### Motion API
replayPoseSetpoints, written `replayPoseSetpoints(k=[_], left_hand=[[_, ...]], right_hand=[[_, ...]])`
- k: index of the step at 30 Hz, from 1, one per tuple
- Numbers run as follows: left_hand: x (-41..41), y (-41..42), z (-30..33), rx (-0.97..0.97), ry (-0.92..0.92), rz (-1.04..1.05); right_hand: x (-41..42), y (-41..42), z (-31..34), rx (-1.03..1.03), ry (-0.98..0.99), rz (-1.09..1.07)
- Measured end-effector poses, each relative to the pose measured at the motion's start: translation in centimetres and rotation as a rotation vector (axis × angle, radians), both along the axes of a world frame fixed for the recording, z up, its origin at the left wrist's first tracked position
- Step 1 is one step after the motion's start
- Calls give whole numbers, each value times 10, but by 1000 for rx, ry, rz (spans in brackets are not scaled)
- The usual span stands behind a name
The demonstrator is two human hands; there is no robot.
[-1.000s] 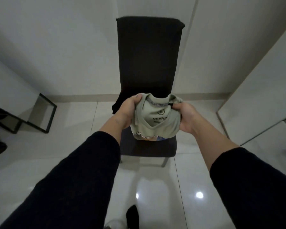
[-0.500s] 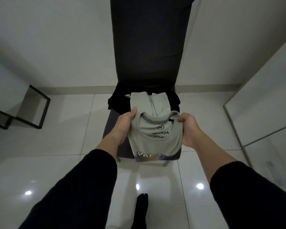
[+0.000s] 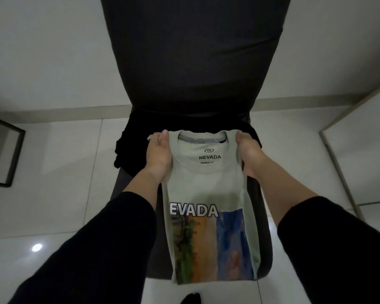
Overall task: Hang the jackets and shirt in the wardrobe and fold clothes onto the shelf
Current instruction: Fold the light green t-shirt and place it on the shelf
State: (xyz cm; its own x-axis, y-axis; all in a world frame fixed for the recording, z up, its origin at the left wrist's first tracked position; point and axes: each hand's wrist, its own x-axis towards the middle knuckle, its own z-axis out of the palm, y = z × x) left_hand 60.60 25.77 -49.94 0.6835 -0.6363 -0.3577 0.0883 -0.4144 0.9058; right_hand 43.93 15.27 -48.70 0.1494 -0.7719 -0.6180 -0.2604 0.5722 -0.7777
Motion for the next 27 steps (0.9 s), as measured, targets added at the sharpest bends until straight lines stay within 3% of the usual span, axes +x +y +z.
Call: replayPoseSetpoints(k=[7,12,16,18,20,23,25,27], left_hand=[[9,-11,-54,75,-55,93],[5,-13,-55,100,-171,147],[-8,2,-43,271,-338,172],[-15,10,-35,325,-289,185],[-19,13,-28,399,-240,137],[-18,9,-20,417,-10,88],[-18,7,-17,335,115,66],[-21,11,-9,248,111,69]], right_hand=[[5,-15,-66,-252,152,49],[8,-17,-64,-310,198,43],[1,6,-54,-370,352,47],[-5,20,-51,-447,549,74],[-11,27,-46,-355,665,96],[-12,23,-37,-126,576,130],[-8,25,-25,-107,488,137],[-6,26,-15,-126,355,88]])
